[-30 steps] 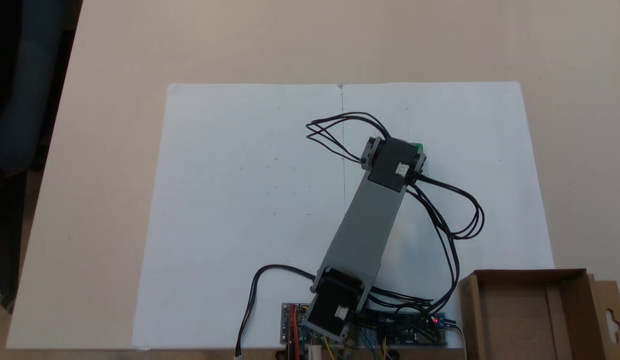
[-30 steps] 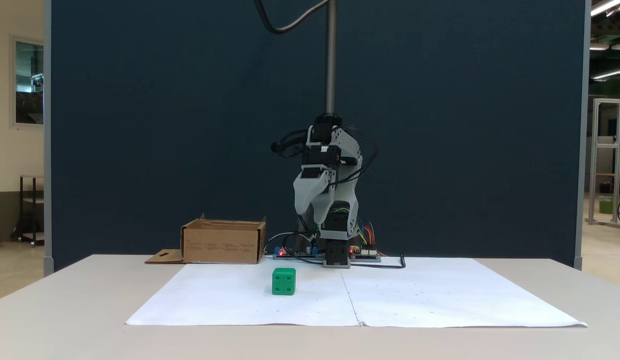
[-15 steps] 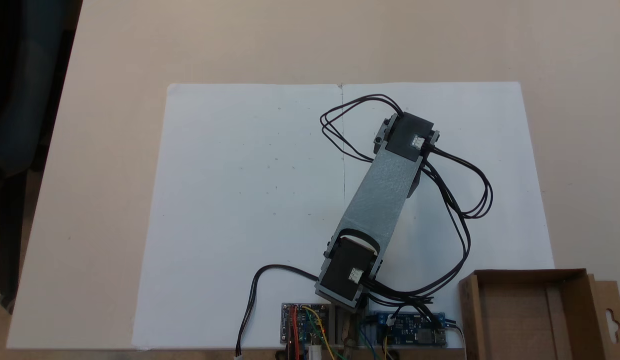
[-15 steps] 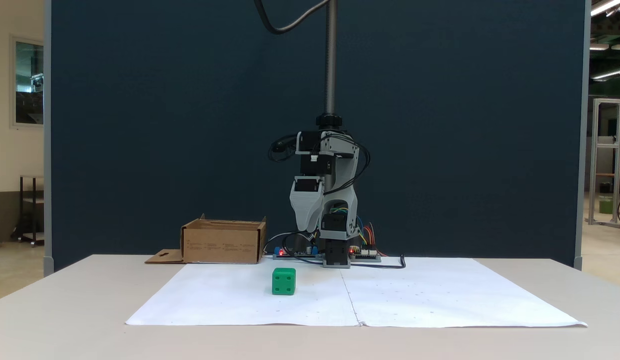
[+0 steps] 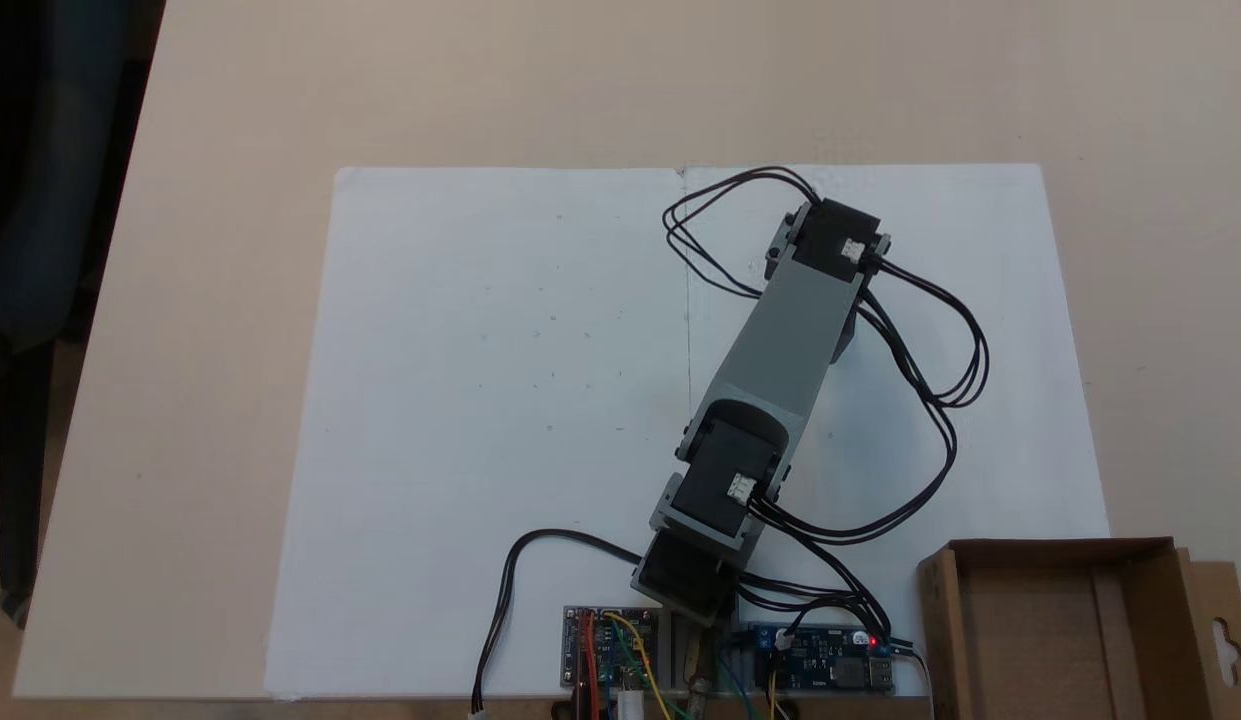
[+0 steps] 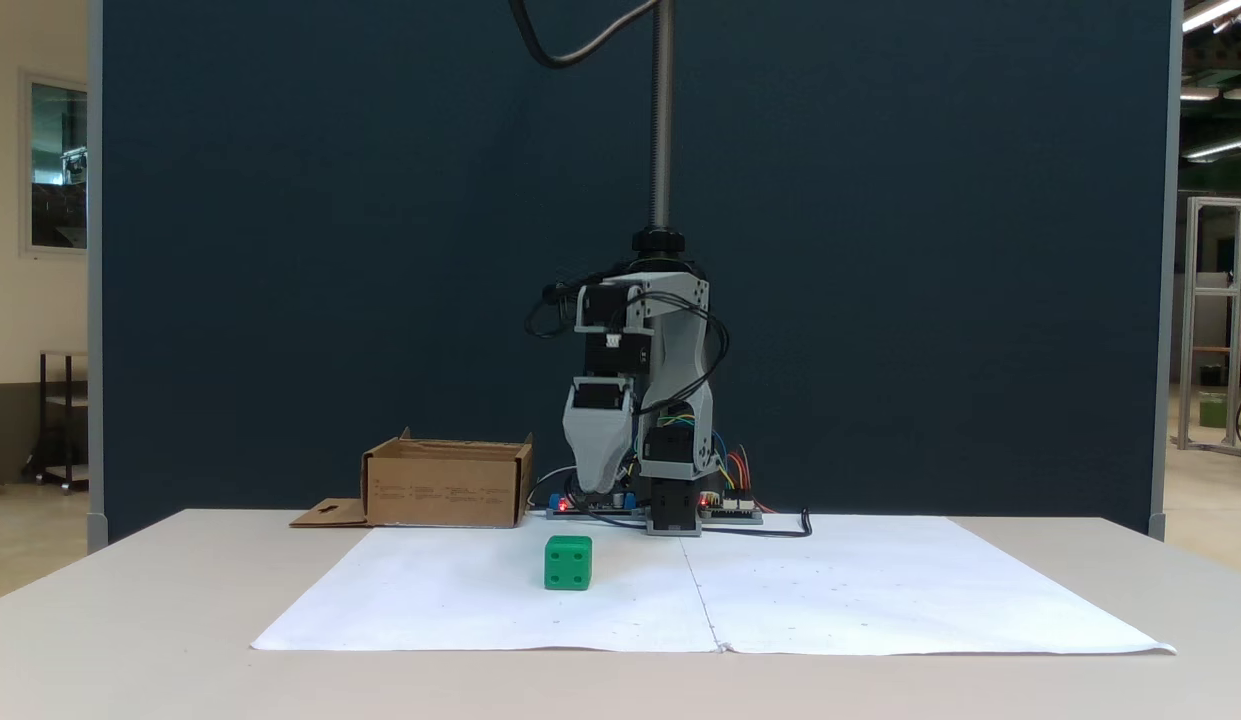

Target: Grasp a green dice and put it in the bin.

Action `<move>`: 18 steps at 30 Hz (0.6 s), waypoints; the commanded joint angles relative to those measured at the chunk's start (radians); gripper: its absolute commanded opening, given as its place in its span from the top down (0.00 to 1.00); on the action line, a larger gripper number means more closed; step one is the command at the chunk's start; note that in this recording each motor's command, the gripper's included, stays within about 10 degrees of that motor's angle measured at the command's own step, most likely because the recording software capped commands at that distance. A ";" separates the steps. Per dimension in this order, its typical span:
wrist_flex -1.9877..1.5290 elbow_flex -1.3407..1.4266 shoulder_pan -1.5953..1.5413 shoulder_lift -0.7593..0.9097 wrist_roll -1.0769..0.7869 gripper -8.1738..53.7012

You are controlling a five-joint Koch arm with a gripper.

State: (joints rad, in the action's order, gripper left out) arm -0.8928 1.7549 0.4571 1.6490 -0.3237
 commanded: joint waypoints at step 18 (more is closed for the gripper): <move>0.058 -0.149 0.041 -0.179 -0.190 0.17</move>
State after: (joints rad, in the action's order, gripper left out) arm -0.8744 1.6582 0.4847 1.4527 -0.4096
